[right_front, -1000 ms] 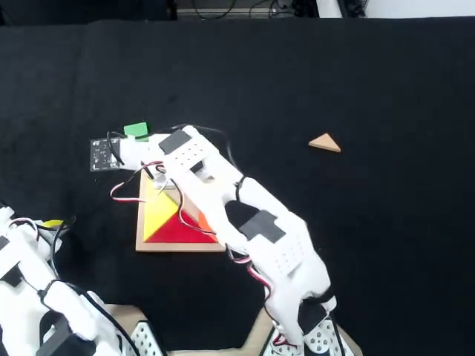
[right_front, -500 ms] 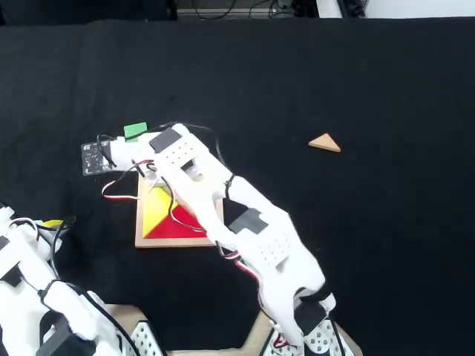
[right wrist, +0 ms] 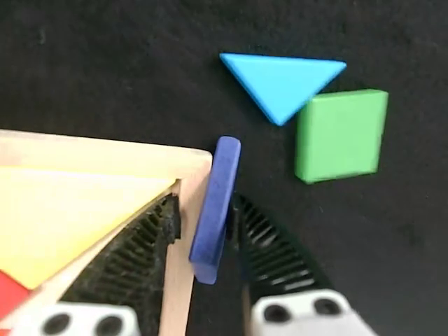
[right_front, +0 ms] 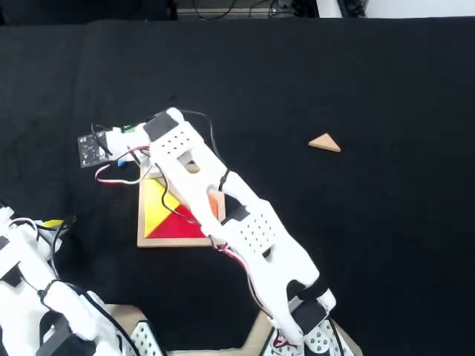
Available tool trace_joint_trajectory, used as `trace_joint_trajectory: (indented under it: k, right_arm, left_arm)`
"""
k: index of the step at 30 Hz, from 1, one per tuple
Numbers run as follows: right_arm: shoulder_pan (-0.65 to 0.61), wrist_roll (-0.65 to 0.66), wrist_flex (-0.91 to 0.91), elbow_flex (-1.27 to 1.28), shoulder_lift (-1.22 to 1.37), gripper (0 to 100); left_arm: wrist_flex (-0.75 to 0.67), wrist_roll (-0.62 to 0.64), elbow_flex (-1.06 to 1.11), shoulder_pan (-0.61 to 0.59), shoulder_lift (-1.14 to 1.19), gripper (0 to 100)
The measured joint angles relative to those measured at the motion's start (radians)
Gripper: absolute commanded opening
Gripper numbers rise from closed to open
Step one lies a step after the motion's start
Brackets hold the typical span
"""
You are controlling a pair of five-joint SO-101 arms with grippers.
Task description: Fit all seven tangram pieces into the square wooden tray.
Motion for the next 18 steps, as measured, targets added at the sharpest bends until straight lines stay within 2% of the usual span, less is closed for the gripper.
trace_joint_trajectory:
  k: [6,15,18]
  right_arm:
    - [0.026,0.002,0.066,-0.103,0.044,4.2]
    - [0.046,0.002,0.066,-0.132,0.126,4.5]
    - [0.046,0.002,0.066,-0.132,0.126,11.9]
  left_arm:
    - [0.0,0.0,0.0,0.0,0.0,34]
    - [0.0,0.0,0.0,0.0,0.0,34]
    - [0.0,0.0,0.0,0.0,0.0,34]
